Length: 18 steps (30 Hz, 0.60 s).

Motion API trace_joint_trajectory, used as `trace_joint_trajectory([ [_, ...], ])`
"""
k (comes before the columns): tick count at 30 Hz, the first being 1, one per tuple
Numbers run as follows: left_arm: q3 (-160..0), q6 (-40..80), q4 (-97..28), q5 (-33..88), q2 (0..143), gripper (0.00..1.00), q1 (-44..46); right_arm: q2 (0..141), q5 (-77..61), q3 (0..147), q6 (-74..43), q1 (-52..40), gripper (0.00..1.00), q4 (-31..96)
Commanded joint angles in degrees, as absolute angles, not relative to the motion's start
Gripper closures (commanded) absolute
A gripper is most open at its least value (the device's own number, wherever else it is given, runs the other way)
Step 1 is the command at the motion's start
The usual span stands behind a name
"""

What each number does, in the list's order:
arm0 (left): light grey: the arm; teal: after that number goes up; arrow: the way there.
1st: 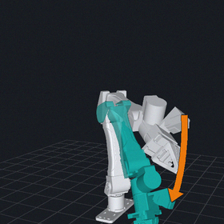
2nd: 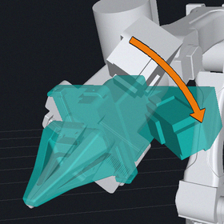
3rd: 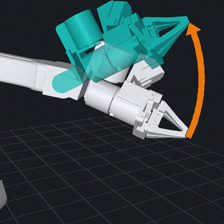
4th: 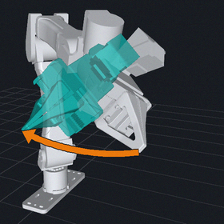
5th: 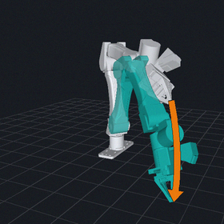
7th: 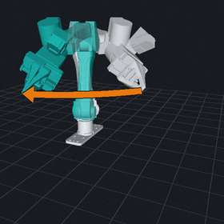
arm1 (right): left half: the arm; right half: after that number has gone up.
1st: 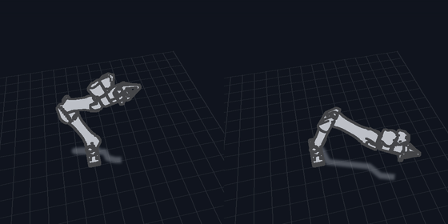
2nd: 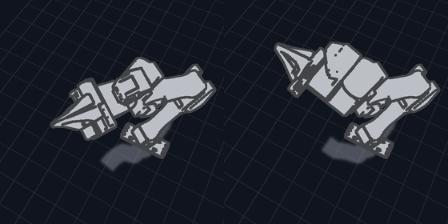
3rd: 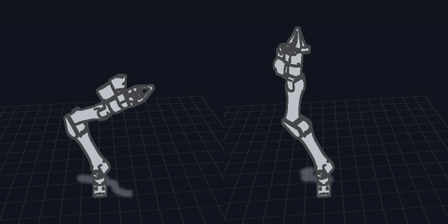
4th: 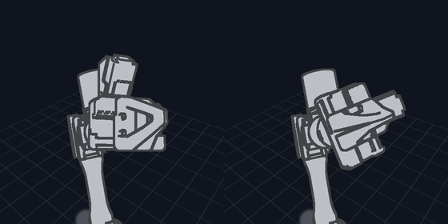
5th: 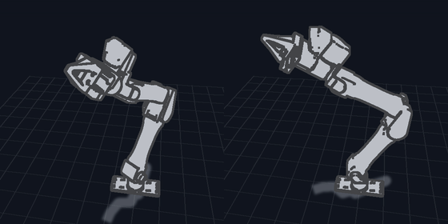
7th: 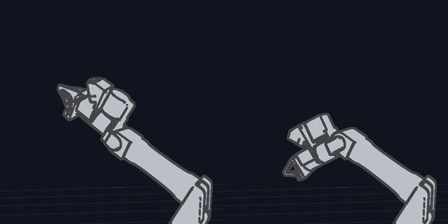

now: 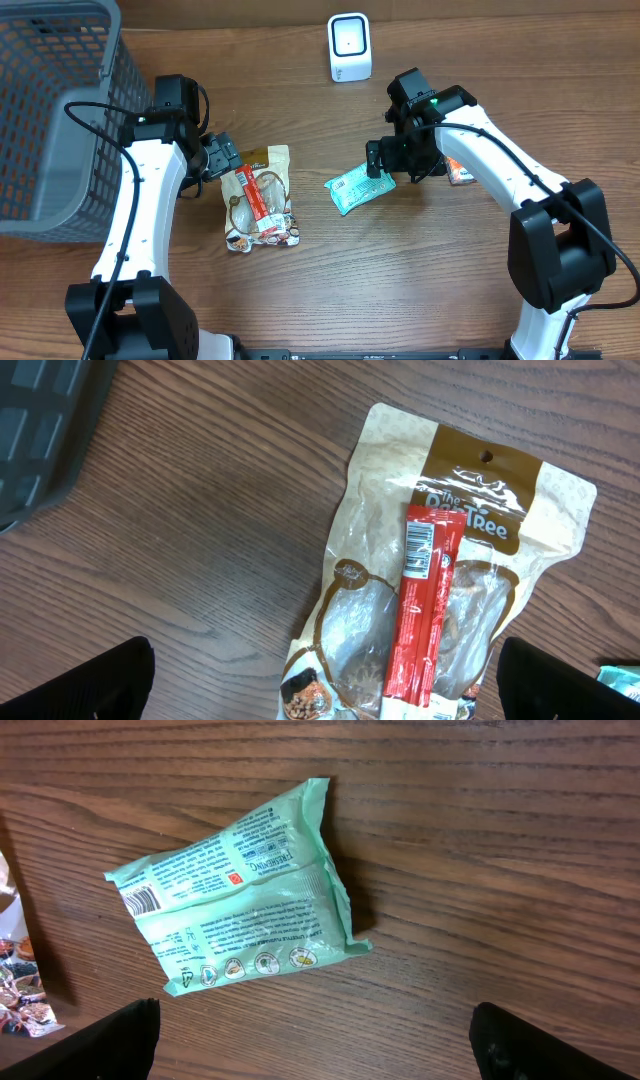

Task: Scan the item barcode
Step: 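Lift the teal pack and bring it toward the left gripper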

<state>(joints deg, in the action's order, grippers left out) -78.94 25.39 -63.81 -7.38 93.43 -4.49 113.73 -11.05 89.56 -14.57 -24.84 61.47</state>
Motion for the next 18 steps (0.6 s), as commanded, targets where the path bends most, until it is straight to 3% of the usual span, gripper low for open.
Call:
trace_joint_trajectory([
  [1,-79.83,25.98,-63.79,-7.90,93.38,0.00,-4.49,113.06,-10.50,90.06,-14.61,-24.62,0.00,61.36],
  [13,-79.20,27.18,-61.21,15.33,93.49,0.00,-3.88,113.06,-10.50,90.06,-14.59,-24.60,0.00,62.35],
  [14,-79.00,26.74,-60.84,16.69,93.47,0.29,-3.38,113.06,-10.50,90.06,-14.59,-24.60,0.00,62.15],
  [15,-78.87,26.61,-60.60,16.80,93.49,0.71,-2.72,113.06,-10.50,90.06,-14.59,-24.60,0.00,61.98],
  [16,-78.78,26.63,-60.55,16.32,93.49,0.96,-1.96,113.06,-10.50,90.06,-14.59,-24.62,0.01,61.78],
  [18,-78.56,26.61,-60.18,15.55,93.67,0.96,0.12,113.06,-10.52,90.06,-14.59,-24.62,0.02,61.47],
])
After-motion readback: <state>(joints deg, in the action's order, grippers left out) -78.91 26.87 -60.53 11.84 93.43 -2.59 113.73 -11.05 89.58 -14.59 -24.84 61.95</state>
